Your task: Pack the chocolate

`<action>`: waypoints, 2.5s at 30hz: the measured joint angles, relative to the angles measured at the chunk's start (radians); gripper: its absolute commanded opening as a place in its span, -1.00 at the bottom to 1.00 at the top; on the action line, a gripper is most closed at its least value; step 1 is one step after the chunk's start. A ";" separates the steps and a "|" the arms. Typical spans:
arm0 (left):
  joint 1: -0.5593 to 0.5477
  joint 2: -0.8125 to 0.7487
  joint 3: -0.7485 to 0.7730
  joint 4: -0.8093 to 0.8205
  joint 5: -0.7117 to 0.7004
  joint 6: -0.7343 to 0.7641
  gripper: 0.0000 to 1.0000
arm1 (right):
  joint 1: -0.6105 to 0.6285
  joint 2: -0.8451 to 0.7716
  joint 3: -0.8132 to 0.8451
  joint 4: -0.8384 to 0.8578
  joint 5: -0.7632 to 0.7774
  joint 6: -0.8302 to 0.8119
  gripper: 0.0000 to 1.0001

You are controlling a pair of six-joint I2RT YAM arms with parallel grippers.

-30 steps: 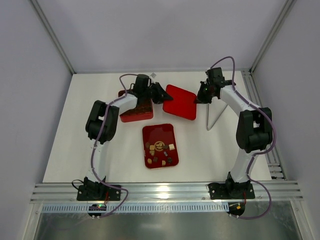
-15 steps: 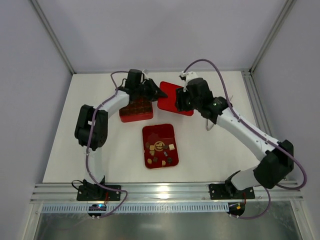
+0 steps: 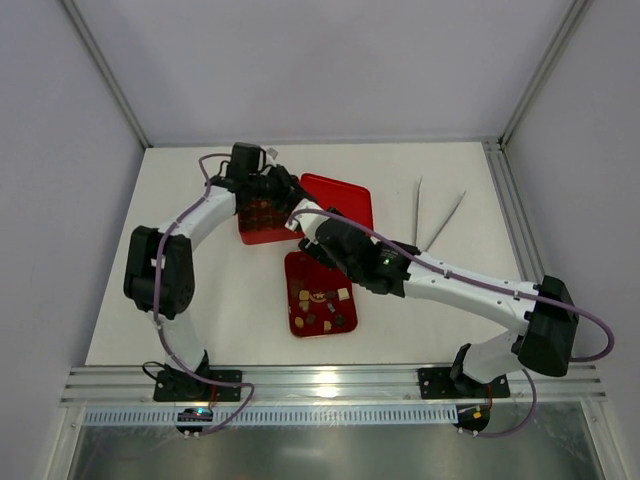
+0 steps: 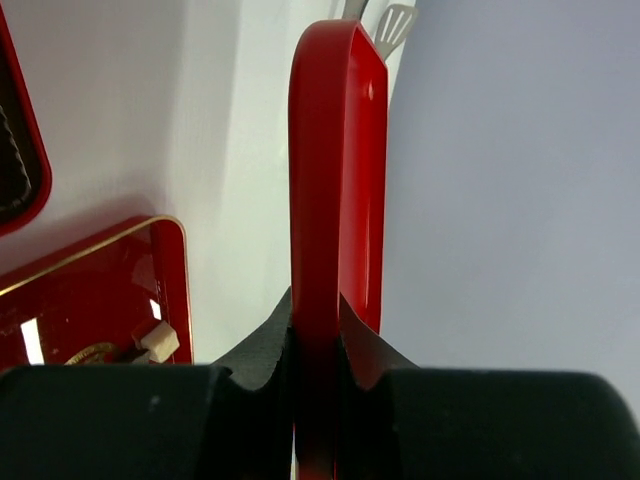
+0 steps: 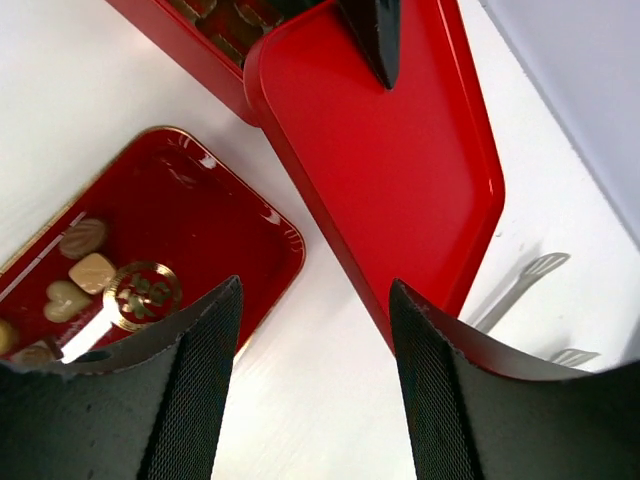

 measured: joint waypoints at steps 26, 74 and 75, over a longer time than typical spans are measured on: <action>0.018 -0.120 -0.095 -0.047 0.063 0.003 -1.00 | 0.072 0.189 -0.066 0.252 0.306 -0.382 -0.75; 0.340 -0.342 -0.024 -0.066 -0.275 0.189 0.85 | -0.309 0.337 0.748 -0.232 -0.404 0.123 -0.92; 0.339 -0.361 -0.031 -0.067 -0.291 0.203 0.85 | -0.338 0.367 0.774 -0.224 -0.484 0.167 -0.92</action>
